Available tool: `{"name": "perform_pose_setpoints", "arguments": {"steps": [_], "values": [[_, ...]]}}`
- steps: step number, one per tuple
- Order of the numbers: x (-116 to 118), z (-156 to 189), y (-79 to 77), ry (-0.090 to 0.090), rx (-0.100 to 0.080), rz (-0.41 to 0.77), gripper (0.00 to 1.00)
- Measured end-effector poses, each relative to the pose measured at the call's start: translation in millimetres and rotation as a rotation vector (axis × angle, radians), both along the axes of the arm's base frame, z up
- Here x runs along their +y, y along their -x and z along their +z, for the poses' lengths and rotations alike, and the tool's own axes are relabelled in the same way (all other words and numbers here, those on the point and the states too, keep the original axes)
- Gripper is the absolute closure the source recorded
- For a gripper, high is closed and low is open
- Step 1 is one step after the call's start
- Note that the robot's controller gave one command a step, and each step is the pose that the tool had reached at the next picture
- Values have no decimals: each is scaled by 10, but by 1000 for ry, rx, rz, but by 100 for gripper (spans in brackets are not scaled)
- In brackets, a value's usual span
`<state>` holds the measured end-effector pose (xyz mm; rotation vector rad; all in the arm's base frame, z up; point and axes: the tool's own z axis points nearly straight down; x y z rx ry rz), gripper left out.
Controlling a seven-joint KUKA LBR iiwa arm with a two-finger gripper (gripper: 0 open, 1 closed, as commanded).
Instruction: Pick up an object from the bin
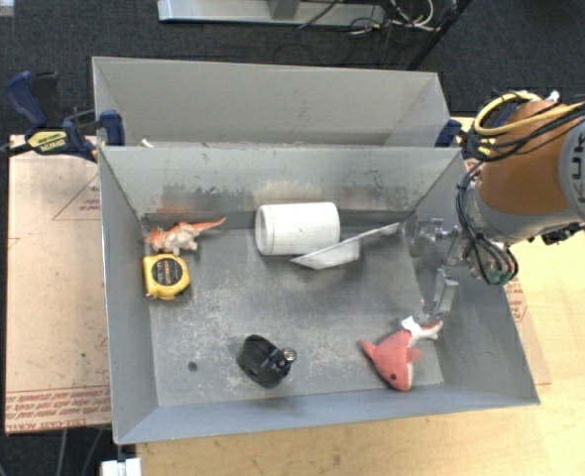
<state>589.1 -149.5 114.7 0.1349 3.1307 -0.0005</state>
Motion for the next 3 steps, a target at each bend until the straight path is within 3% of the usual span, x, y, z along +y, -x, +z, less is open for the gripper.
{"name": "perform_pose_setpoints", "arguments": {"steps": [1,2,3], "values": [[76,-337,402,-2,8,-53,0],[35,-424,549,-2,3,-39,0],[185,-432,781,0,0,38,0]]}}
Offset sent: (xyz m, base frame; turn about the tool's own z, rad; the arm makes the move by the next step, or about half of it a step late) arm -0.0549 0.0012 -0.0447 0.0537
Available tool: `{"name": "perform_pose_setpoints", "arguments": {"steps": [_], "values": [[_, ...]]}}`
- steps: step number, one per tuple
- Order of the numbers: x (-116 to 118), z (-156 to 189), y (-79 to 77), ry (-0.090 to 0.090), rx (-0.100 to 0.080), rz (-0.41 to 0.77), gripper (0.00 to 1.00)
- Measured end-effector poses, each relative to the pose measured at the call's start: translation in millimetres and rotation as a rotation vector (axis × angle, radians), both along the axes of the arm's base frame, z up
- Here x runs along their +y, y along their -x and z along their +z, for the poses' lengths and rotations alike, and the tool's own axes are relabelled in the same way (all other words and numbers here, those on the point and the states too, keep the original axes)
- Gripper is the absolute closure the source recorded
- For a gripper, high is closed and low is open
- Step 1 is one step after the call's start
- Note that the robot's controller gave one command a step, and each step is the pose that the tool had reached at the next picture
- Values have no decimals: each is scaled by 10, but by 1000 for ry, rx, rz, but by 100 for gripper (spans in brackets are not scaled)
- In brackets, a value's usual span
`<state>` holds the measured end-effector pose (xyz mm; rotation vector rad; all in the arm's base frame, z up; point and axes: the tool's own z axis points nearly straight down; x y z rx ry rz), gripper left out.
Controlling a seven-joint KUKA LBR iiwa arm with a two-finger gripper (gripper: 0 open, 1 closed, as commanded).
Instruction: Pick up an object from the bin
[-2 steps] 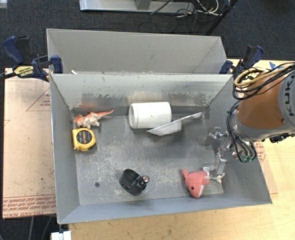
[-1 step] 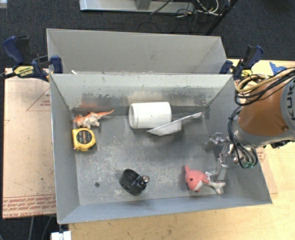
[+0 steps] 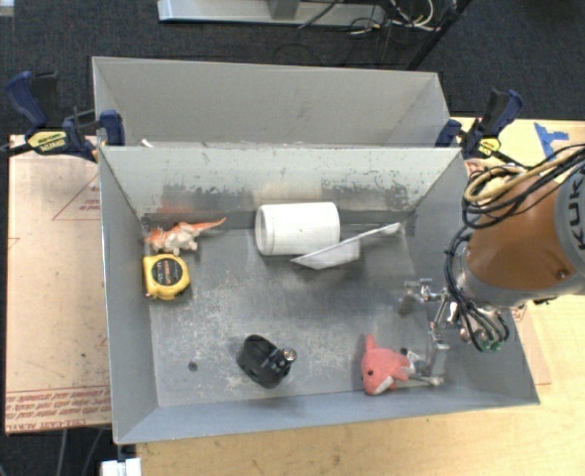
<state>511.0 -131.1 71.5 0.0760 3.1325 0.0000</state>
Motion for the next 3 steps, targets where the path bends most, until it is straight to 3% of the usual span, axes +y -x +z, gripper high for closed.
{"name": "perform_pose_setpoints", "arguments": {"steps": [1,2,3], "values": [[182,-2,146,0,0,221,0],[519,-8,149,1,-1,128,0],[756,28,200,-1,-2,165,0]]}}
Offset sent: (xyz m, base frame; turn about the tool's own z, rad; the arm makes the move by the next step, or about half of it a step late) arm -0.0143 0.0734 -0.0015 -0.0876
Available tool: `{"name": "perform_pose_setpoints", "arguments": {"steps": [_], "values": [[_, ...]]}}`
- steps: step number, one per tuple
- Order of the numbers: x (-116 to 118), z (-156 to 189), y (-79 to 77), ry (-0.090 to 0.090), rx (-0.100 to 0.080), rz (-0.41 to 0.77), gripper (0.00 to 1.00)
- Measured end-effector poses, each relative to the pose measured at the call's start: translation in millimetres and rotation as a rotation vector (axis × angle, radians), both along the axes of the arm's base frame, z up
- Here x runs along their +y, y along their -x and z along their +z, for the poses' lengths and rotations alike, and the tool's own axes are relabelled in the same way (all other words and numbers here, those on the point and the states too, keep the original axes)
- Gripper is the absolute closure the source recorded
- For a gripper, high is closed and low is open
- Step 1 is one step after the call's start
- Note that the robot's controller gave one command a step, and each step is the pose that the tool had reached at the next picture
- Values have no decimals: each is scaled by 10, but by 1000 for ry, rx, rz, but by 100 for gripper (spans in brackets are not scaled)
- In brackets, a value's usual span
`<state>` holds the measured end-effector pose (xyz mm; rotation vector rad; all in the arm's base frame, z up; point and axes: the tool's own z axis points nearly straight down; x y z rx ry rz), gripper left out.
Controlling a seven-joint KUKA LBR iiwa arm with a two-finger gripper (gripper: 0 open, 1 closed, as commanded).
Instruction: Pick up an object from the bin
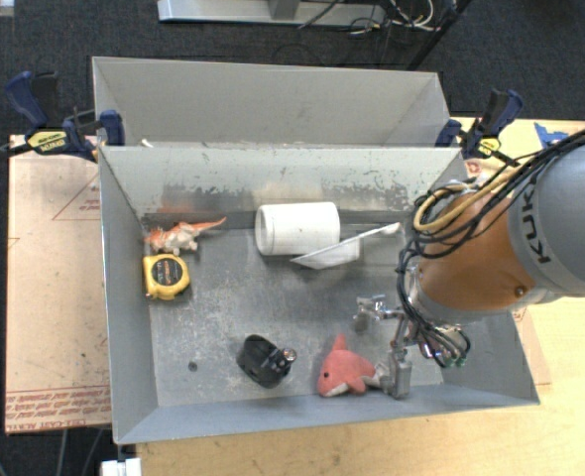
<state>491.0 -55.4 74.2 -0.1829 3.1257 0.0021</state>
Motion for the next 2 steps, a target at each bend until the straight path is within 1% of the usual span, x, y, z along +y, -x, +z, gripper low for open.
{"name": "perform_pose_setpoints", "arguments": {"steps": [1,2], "values": [[188,-34,-158,8,-2,575,100],[188,-34,-158,8,-2,576,100]]}}
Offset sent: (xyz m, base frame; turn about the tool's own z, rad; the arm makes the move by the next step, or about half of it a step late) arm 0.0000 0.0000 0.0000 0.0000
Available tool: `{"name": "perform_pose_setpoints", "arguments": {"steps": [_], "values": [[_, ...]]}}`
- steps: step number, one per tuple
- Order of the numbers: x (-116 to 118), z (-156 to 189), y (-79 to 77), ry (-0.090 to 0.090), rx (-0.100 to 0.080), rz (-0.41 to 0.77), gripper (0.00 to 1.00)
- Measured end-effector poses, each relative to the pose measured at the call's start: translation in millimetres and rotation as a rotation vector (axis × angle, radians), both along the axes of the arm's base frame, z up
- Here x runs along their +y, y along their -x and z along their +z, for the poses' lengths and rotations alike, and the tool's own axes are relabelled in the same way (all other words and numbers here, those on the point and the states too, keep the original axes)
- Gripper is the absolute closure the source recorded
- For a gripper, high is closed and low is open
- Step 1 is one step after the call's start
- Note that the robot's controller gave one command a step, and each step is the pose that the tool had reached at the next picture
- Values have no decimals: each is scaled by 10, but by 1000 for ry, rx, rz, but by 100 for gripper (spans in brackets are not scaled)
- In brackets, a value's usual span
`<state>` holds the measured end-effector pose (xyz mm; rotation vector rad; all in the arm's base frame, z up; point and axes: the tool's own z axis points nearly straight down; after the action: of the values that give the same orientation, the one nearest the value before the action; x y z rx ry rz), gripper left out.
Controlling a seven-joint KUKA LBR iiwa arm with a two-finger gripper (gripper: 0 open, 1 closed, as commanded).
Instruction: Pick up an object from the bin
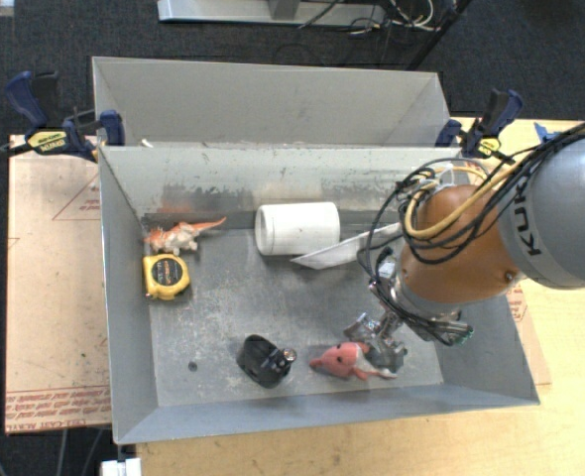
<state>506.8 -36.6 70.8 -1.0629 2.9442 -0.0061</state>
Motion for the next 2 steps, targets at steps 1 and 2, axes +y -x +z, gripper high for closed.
{"name": "perform_pose_setpoints", "arguments": {"steps": [1,2], "values": [[7,1034,154,-1,-1,98,100],[7,1034,154,-1,-1,98,100]]}}
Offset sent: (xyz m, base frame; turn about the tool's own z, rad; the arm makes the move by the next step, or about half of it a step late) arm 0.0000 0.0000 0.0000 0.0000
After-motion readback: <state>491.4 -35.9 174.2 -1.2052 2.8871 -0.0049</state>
